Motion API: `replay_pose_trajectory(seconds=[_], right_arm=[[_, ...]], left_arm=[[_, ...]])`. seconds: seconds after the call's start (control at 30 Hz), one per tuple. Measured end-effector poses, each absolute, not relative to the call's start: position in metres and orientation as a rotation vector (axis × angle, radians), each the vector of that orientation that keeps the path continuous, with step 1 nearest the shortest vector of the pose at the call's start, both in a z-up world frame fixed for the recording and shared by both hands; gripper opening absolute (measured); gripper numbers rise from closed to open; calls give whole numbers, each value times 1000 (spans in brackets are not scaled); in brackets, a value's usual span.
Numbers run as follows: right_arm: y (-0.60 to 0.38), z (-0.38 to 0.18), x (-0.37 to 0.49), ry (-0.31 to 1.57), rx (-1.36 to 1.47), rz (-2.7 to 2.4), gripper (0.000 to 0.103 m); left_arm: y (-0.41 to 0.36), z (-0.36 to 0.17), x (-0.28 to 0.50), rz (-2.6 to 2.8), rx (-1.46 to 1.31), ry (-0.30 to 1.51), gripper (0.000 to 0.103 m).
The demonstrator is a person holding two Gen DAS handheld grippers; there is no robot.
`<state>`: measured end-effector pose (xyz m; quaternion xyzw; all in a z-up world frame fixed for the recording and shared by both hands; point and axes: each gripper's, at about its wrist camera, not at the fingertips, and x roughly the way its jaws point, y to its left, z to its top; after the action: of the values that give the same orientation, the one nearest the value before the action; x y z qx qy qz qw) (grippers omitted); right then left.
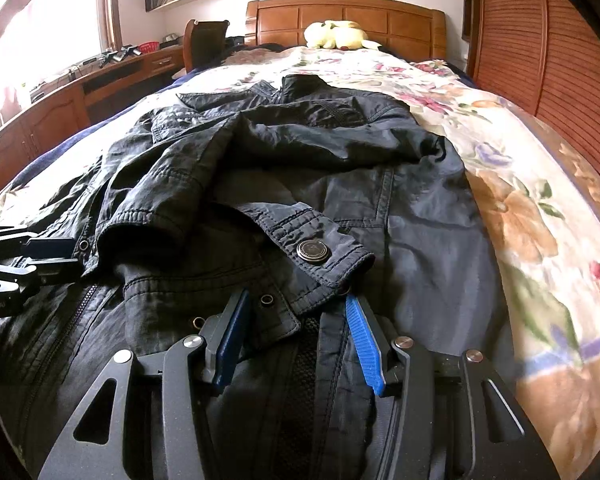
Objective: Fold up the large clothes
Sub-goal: 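Close the left tool on the folded sleeve near the jacket center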
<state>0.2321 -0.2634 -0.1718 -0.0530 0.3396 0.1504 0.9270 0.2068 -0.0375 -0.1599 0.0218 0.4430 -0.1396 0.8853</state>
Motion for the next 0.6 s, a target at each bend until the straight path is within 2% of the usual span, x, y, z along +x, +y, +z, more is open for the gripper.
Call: replay_pose_trajectory(seconds=[0.23,0.3,0.37,0.6], right_arm=[[-263,-172,232,693,-112,308,52],[-263,-172,232,693,-113,308,52],[-263,-172,232,693,-111,308,52],[-262,-172,233,694,-107,311,52]], left_arm=[[-34,-168,214,-292,14,921,23],[-35,-167,213,-289,22,911,12],[-35,-164,210,-293,26,897,6],[-15,-118,194,-283,40,788,3]])
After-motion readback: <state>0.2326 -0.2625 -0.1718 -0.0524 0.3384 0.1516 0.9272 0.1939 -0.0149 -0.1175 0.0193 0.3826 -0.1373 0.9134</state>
